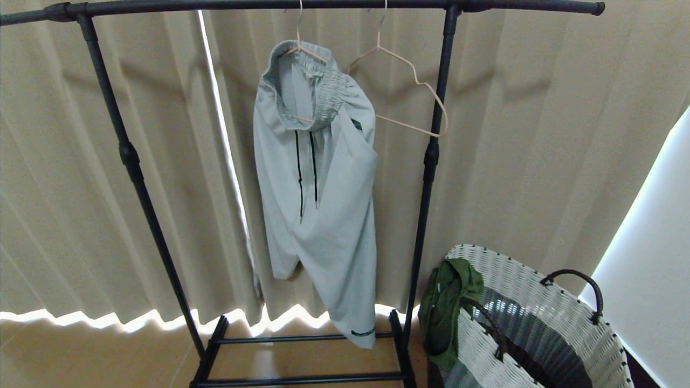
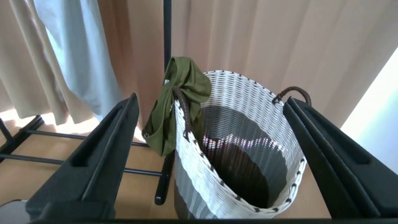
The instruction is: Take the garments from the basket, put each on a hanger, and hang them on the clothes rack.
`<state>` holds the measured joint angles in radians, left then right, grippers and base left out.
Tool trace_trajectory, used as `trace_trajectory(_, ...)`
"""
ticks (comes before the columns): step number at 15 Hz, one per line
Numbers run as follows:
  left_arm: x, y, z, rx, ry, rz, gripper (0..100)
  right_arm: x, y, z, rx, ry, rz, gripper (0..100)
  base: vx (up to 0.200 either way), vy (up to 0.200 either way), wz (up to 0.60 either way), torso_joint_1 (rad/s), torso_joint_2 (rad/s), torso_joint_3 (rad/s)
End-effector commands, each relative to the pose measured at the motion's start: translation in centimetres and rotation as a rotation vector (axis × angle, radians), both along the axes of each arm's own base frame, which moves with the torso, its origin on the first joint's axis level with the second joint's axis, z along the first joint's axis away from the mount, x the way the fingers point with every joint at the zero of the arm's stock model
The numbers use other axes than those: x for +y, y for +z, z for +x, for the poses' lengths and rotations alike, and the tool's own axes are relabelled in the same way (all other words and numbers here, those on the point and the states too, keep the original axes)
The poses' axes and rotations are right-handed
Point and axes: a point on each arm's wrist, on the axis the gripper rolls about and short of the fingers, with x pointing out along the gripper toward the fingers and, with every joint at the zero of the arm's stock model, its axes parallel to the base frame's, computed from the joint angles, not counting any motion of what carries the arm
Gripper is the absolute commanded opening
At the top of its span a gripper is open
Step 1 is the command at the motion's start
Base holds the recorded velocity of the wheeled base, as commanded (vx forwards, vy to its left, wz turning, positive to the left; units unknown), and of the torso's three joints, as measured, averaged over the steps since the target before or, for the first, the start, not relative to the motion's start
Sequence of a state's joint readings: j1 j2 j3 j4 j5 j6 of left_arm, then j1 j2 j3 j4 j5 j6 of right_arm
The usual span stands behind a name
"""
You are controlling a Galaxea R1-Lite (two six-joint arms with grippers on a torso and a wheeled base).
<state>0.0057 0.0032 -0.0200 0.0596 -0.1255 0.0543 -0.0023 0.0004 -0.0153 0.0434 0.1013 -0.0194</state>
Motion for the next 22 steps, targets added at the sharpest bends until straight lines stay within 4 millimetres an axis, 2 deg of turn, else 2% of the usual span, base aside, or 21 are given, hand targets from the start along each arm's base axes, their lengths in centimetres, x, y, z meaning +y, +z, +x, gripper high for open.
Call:
trace_trajectory(1, 0.0, 0.04, -0.01, -0.001, 0.0, -0.001, 100, 0.0, 0.0, 0.0, -0.001, -0.001, -0.001, 100, 0.0, 0.0, 0.0, 0.0, 0.0, 0.0)
trace_trajectory(5, 0.0, 0.0, 0.0, 0.0, 0.0, 0.001, 100, 0.0, 0.0, 0.0, -0.001, -0.001, -0.001, 100, 0.0, 0.0, 0.0, 0.0, 0.0, 0.0)
trace_trajectory(12, 0.0, 0.0, 0.0, 0.0, 0.002, -0.002, 100, 0.01, 0.0, 0.0, -0.001, 0.001, -0.002, 100, 0.2, 0.0, 0.0, 0.003, 0.0, 0.004)
trace_trajectory(22, 0.0, 0.04, -0.01, -0.001, 0.002, -0.005, 100, -0.02, 0.02, 0.0, -0.002, -0.01, 0.004, 100, 0.0, 0.0, 0.0, 0.0, 0.0, 0.0)
